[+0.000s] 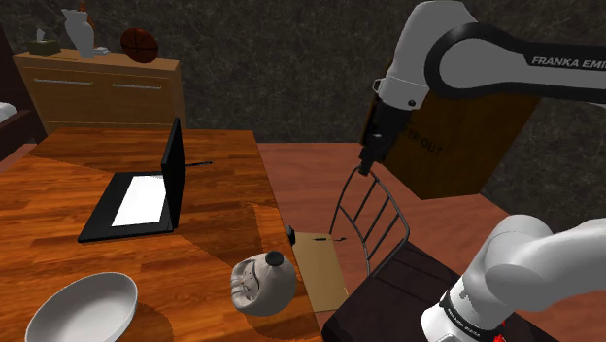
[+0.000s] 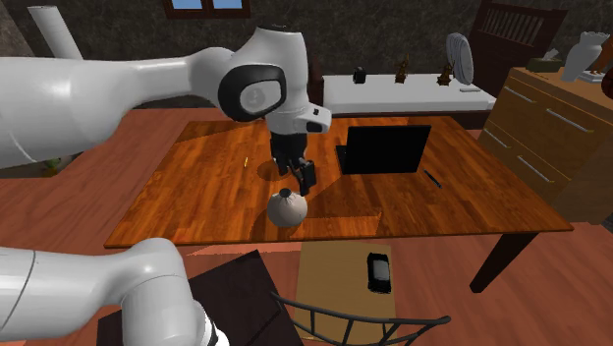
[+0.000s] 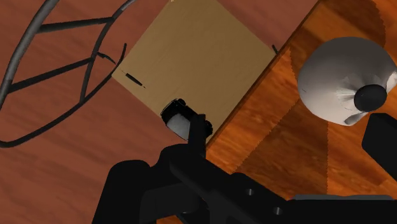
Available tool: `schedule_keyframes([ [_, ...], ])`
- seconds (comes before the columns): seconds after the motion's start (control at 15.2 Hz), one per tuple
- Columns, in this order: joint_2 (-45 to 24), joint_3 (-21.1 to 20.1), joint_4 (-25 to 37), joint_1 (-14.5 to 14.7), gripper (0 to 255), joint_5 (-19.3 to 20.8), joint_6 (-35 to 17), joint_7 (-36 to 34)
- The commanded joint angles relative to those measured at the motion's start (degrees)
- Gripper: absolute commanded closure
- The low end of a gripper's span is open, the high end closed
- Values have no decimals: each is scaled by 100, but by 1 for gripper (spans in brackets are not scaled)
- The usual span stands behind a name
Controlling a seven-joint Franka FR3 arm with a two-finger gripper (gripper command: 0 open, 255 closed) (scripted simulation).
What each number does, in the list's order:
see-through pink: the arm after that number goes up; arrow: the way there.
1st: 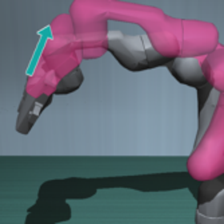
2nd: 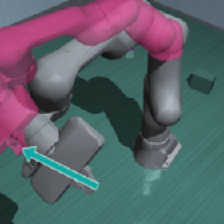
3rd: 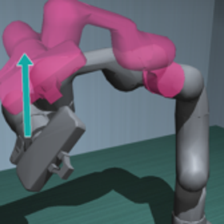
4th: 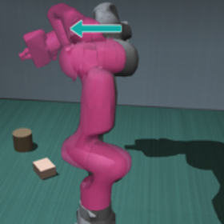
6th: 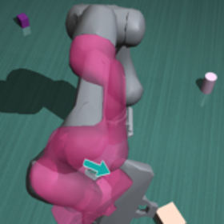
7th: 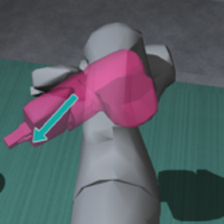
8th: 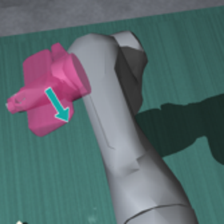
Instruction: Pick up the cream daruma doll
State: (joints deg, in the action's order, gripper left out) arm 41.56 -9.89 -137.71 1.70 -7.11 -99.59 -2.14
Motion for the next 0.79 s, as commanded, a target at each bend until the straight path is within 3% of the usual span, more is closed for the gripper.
schedule_keyframes([
  [0.0, -142, -216, -174, 80, 0, -137, -351, -190],
  [0.73, -1581, -1334, -467, 327, 0, -521, -2235, -1106],
])
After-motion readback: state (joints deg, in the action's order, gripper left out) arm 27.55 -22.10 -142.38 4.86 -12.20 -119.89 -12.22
